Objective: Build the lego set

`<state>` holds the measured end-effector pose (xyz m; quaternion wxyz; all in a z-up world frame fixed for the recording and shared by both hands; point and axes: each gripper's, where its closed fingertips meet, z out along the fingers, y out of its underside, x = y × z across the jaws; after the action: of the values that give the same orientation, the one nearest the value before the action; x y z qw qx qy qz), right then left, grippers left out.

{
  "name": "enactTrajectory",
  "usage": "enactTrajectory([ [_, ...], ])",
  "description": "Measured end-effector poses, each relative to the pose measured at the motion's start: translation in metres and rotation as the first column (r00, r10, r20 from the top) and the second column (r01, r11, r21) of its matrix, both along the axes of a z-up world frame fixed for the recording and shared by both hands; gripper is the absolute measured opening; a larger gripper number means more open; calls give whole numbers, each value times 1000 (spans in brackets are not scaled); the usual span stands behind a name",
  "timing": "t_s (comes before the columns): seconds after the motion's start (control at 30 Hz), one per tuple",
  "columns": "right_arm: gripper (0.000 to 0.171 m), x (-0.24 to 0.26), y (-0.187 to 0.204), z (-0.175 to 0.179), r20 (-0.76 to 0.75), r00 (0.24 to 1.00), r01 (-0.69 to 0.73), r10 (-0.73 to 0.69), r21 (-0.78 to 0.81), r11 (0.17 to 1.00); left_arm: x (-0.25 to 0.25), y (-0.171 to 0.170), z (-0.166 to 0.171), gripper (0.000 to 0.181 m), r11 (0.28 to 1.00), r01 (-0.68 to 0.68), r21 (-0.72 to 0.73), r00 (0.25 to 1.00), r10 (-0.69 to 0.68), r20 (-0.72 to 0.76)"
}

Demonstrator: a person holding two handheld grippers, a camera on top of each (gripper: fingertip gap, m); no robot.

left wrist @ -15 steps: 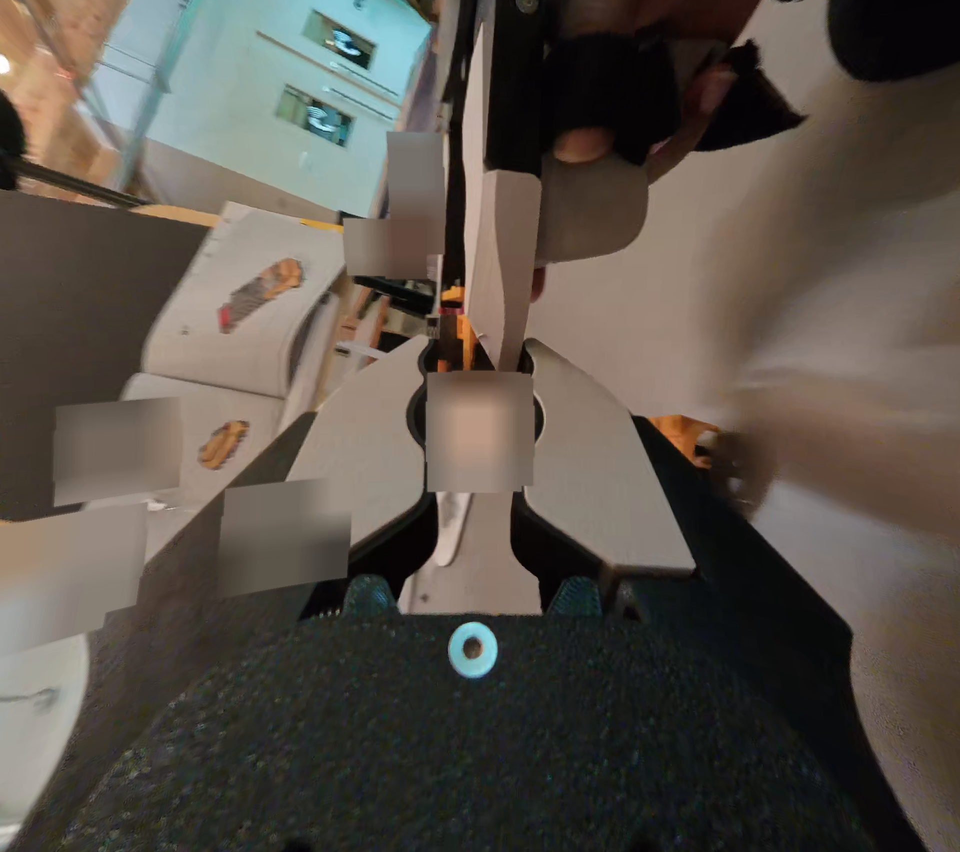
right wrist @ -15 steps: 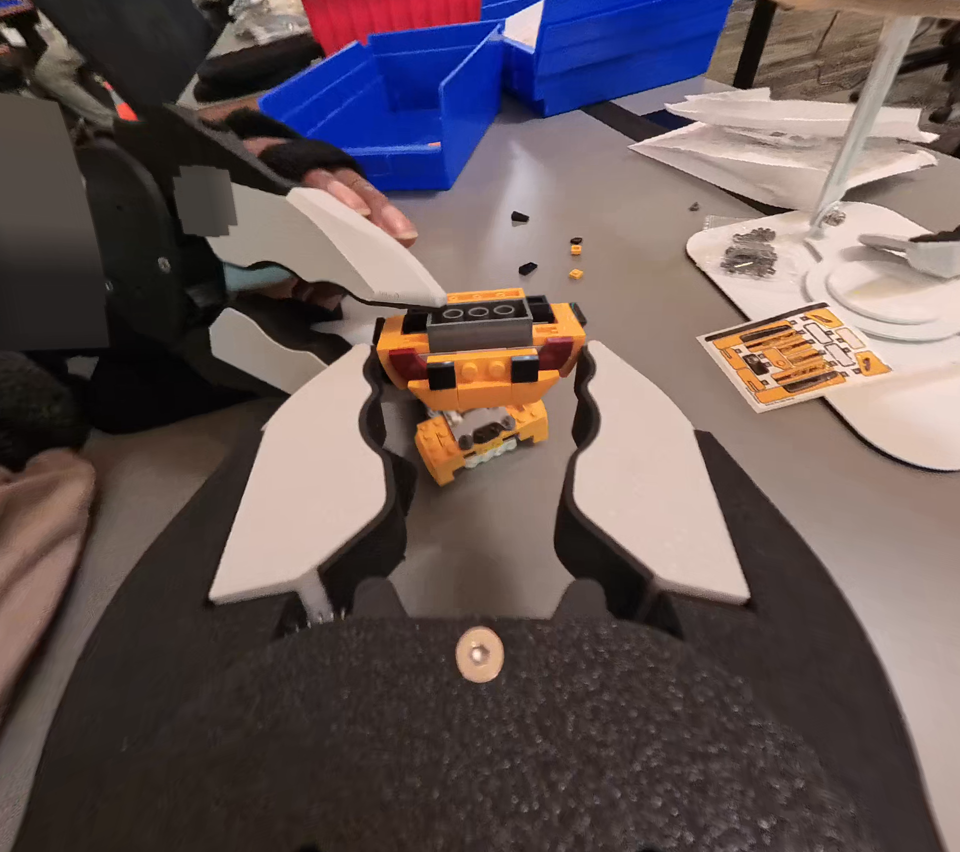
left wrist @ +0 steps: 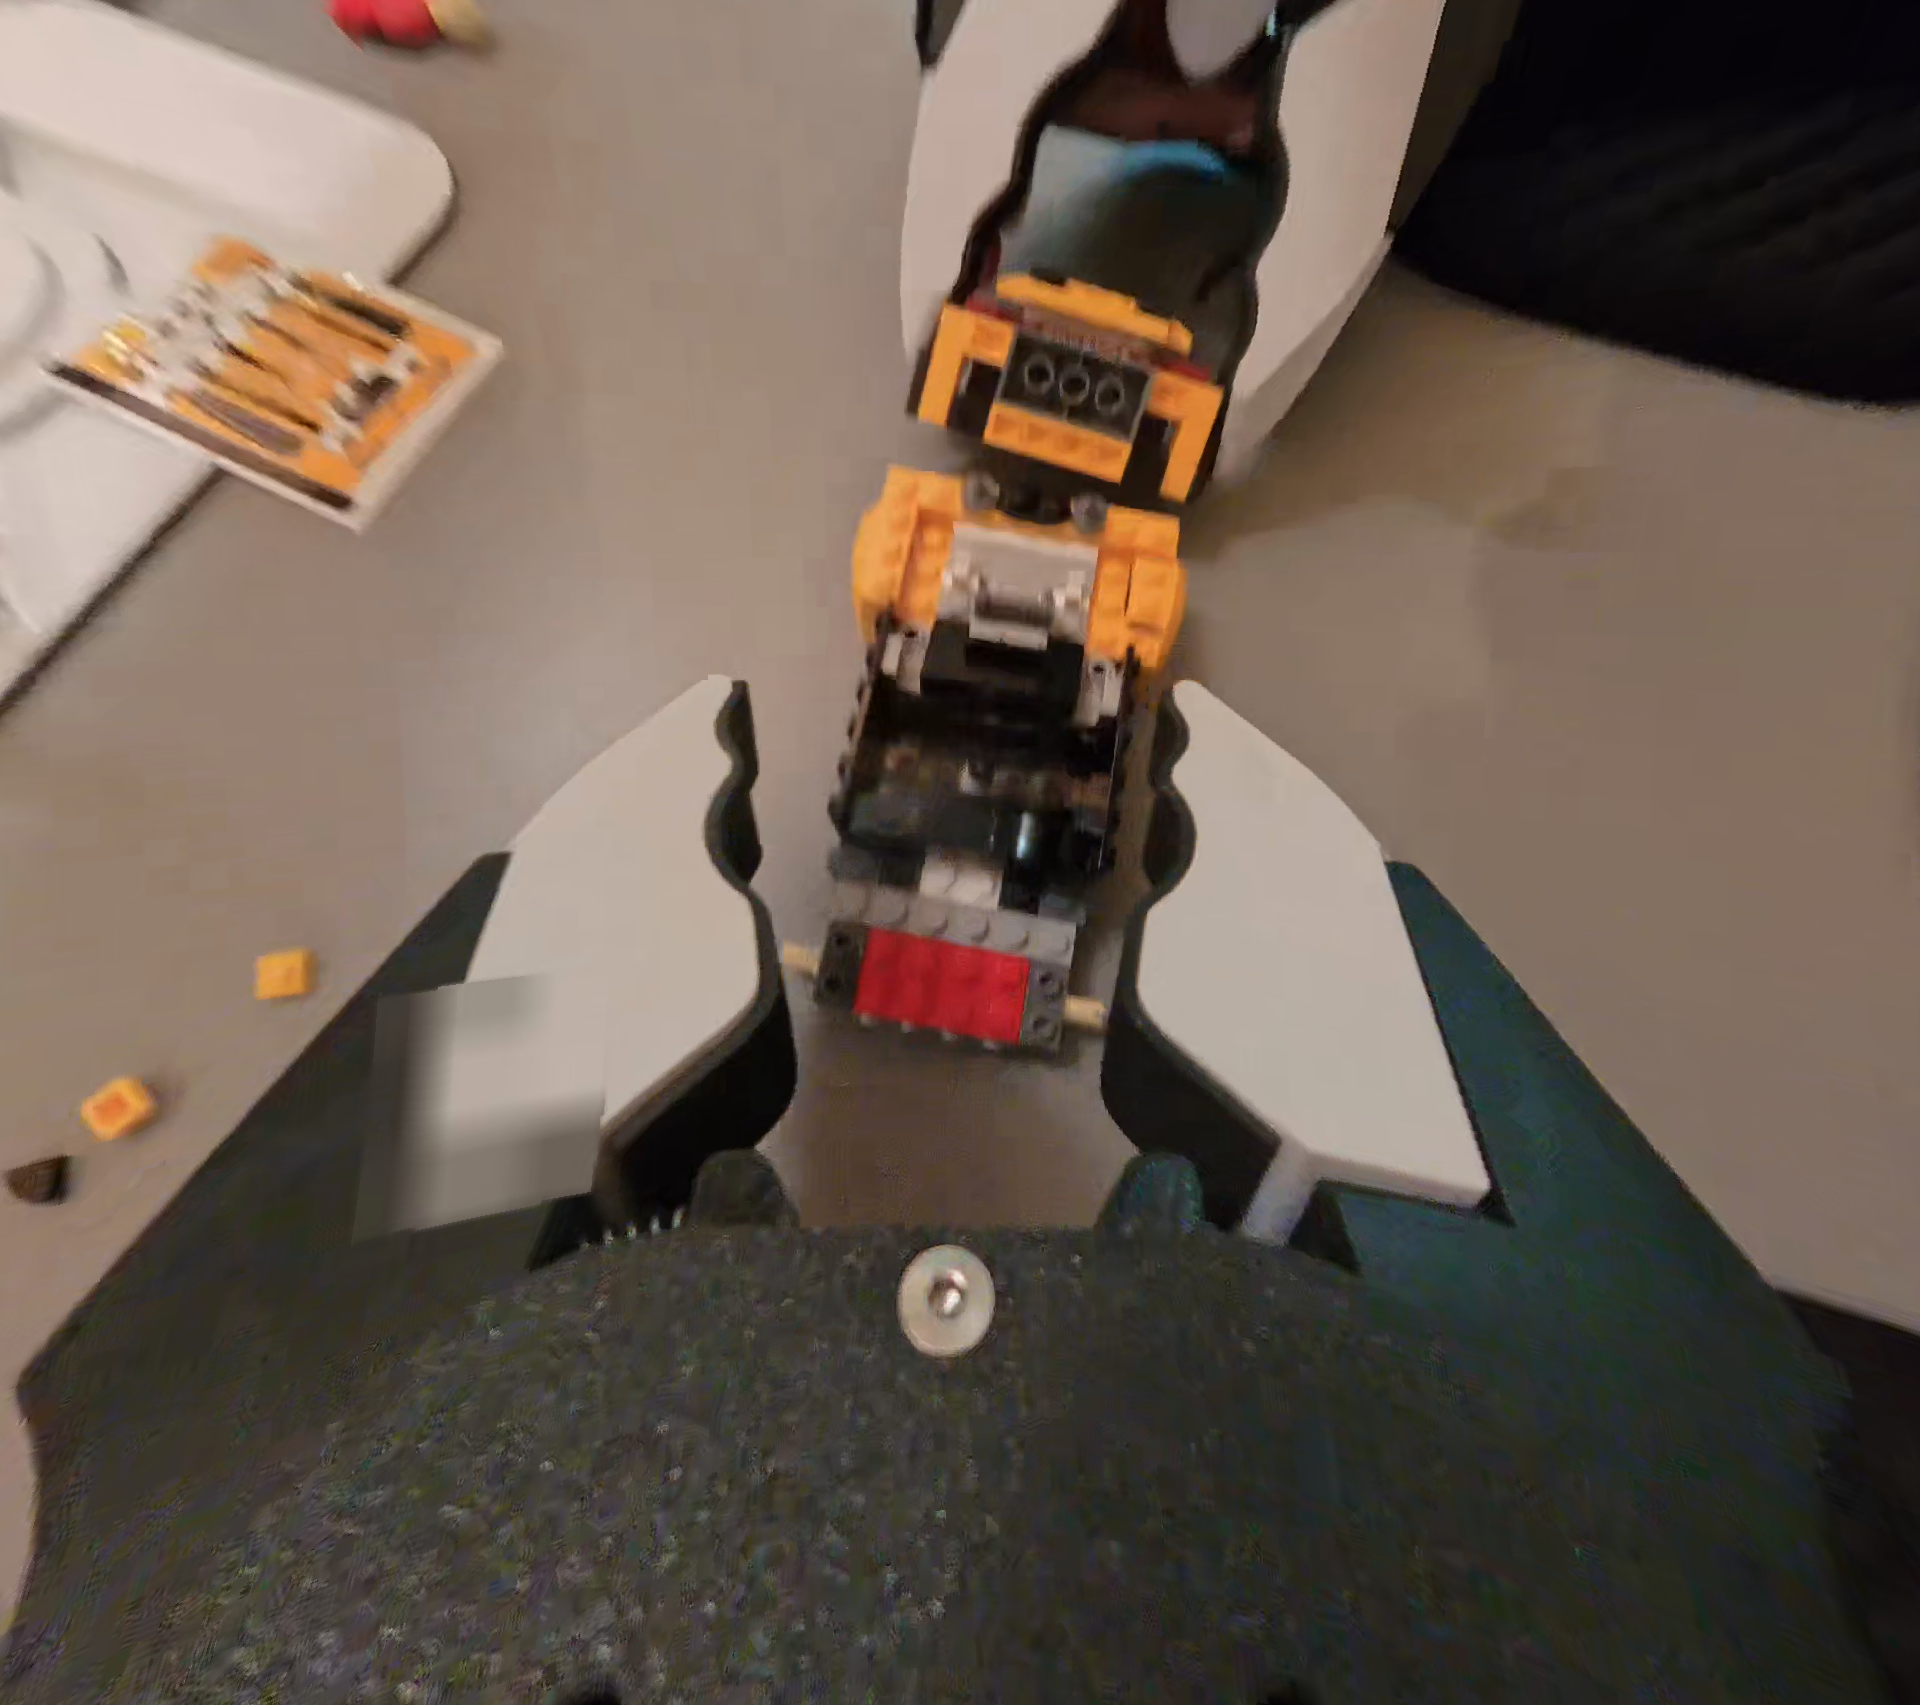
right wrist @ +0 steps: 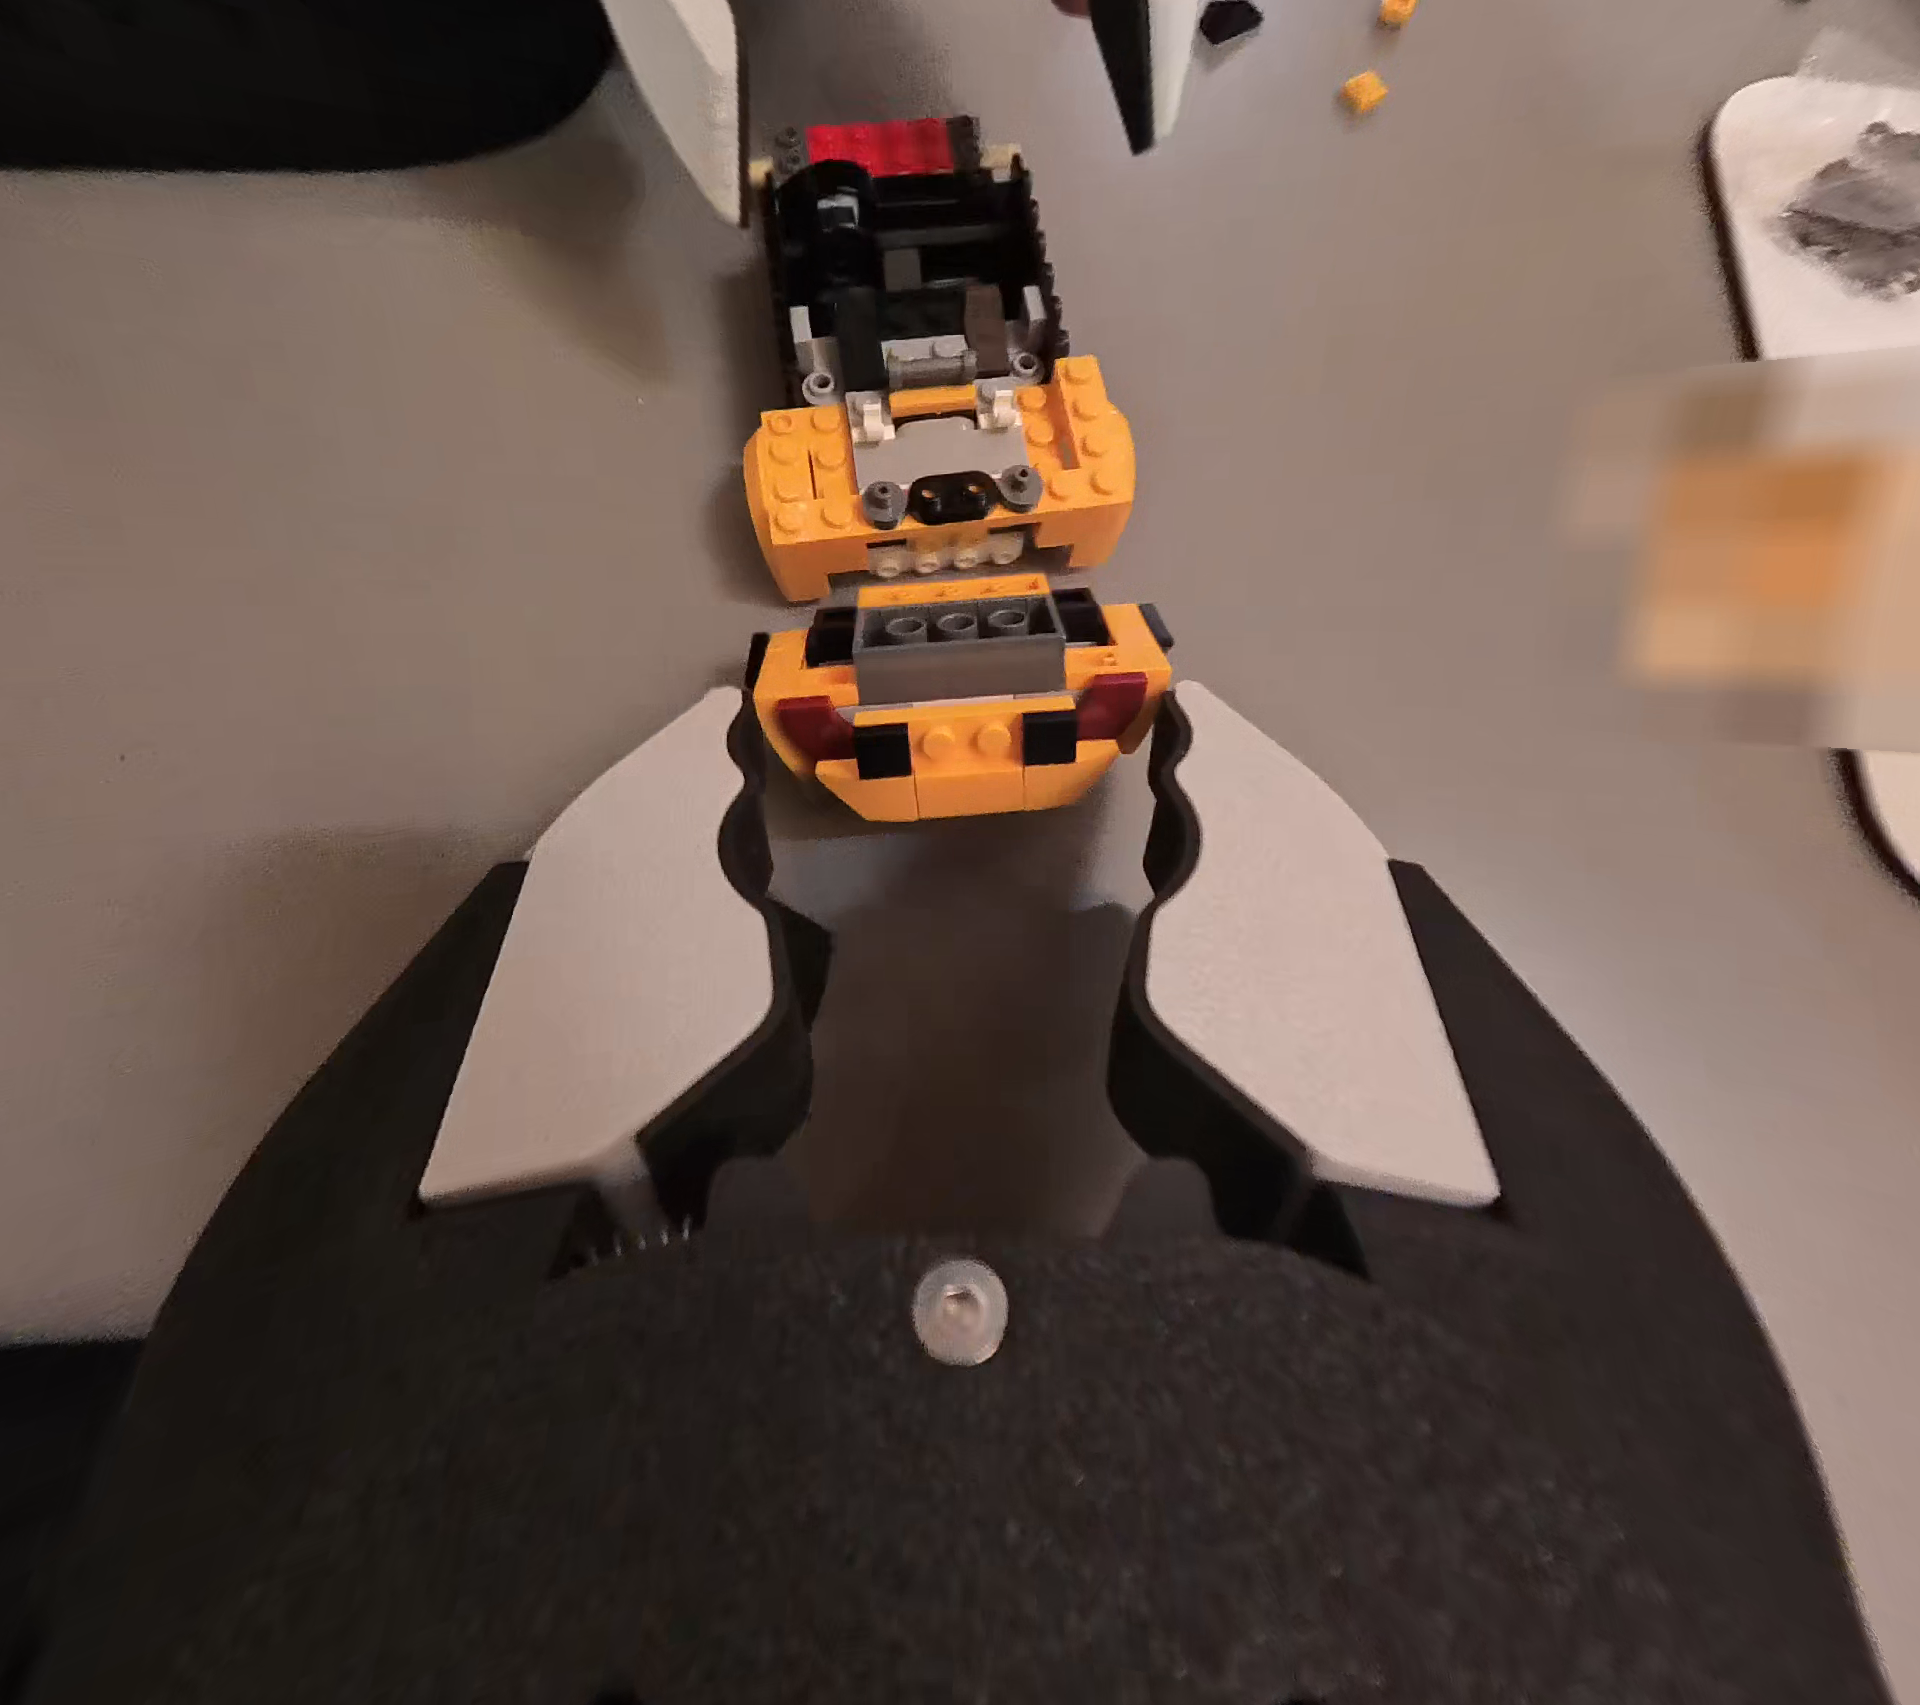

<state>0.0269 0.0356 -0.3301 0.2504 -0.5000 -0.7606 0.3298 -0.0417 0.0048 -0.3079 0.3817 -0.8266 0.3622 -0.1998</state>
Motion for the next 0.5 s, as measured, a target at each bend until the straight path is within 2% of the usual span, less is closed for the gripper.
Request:
enactTrajectory([
  [0.13, 71, -3, -4, -7, 51, 998, -28, 26, 27, 999, 1, -6, -19, 86, 998, 44, -52, 996, -48, -69],
  [0.27, 71, -6, -9, -8, 63, 997, -44, 42, 22, 999, 0, -5, -32, 88, 998, 57, -32, 980, -62, -190],
  [0.5, 71, -4, -11, -8, 75, 997, -33, 33, 11, 999, 8, -4, -36, 66, 995, 100, -6, 981, -100, -166],
])
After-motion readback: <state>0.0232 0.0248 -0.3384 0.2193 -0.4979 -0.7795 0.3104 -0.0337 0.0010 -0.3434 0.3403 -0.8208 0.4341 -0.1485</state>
